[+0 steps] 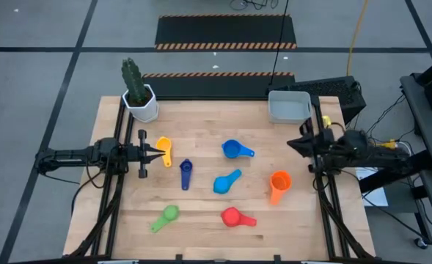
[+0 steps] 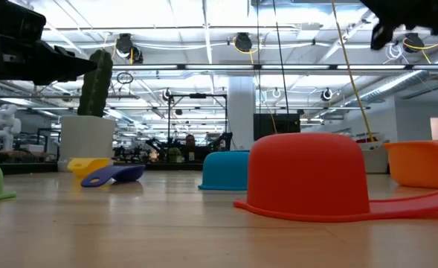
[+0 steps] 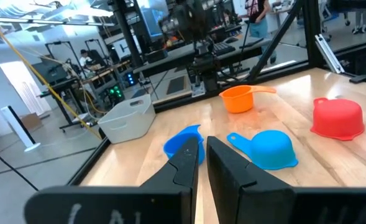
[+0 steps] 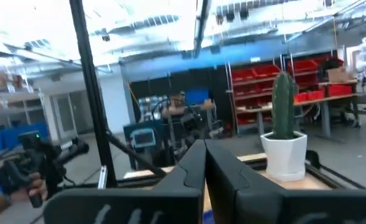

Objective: Nest measuring cups in basket
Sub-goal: Stack the blue measuring cup on top of the orange measuring cup

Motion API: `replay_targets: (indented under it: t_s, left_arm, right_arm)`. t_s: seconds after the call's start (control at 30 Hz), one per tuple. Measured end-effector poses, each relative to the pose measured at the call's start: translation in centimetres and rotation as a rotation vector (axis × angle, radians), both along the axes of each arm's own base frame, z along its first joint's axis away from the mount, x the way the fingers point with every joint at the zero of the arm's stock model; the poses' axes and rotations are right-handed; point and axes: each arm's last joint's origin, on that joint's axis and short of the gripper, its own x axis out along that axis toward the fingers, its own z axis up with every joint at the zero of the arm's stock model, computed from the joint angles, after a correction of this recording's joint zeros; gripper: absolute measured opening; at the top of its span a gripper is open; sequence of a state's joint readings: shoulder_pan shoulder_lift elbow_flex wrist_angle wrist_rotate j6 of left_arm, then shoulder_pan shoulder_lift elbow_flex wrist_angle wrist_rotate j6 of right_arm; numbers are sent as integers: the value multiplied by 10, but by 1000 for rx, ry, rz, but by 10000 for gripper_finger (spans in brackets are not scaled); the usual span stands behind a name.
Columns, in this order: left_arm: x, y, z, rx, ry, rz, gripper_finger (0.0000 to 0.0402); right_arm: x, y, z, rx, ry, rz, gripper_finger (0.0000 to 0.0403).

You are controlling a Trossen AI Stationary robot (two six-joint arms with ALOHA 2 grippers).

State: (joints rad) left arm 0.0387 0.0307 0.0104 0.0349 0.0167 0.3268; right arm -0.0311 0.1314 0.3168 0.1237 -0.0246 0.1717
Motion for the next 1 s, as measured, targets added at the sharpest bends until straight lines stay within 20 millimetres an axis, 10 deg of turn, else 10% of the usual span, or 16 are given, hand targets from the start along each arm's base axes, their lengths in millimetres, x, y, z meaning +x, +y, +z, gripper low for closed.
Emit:
replay_targets:
  t_s: [0.43,0.7,1.0]
  left_arm:
    - [0,0,1,-127,-10,-3,37]
    - [0,0,2,-259,-26,-7,37]
    - [2,0,0,-340,0,-4,37]
  right_arm:
    - [53,-9,93,-70,473,-262,0]
    - [104,-11,81,-80,731,-278,11]
    - [144,-13,36,-94,999,-274,125]
